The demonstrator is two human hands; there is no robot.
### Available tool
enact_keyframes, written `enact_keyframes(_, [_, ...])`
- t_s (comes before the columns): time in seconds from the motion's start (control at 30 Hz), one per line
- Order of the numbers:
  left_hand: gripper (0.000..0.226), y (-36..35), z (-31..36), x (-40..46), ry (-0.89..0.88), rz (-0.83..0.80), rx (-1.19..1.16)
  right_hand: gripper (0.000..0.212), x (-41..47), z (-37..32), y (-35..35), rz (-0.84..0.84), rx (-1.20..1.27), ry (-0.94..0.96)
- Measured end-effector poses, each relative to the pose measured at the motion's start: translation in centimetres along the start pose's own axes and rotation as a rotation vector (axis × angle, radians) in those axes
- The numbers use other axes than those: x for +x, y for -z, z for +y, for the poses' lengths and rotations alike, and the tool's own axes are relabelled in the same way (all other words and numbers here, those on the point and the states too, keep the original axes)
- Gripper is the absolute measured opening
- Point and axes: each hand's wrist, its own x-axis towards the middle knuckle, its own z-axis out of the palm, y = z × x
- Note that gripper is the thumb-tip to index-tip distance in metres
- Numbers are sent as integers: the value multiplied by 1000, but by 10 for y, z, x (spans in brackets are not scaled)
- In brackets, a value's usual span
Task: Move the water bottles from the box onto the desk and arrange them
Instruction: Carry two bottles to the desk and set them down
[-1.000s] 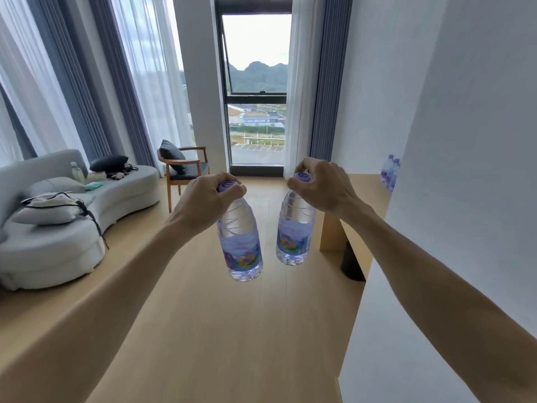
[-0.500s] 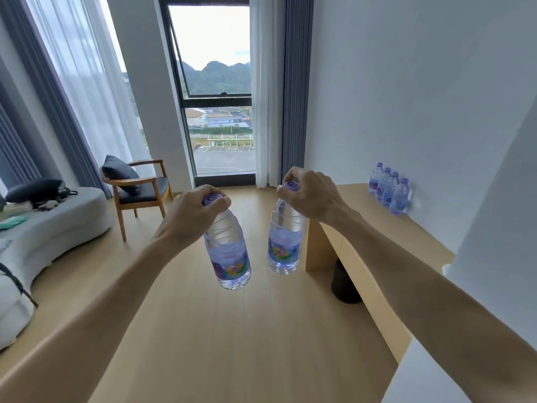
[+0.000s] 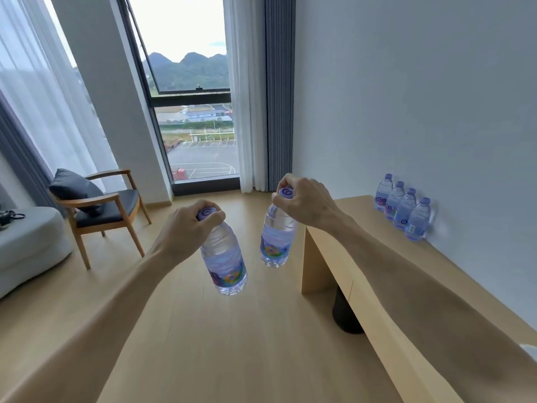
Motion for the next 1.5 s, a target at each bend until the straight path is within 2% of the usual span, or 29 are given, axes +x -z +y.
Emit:
enact_keyframes(0.17, [18,-44,-37,86,-8,-58,-69,18,57,55,-20,15,-7,-103])
enact_keyframes(0.4, [12,-119,-79,215,-67,-207,-193,15,130,132,-44,2,-80,-292])
enact_keyframes(0.7, [12,-230,-71,348,-192,-465,-301,14,166,229,-22,168,-57,-575])
enact_keyframes(1.03, [8,-384,2,402,-297,-745,-360,14,132,348,41,250,-138,-830])
enact_keyframes(1.2, [8,-457,43,408,-358,-863,-349,14,106,402,74,270,-160,-900])
enact_keyframes(1.37, [22,-516,73,407,-428,-980,-267,14,77,437,96,307,-182,-1011])
enact_keyframes(1.5, [13,-558,98,401,-454,-1073,-341,13,53,461,107,342,-209,-1111])
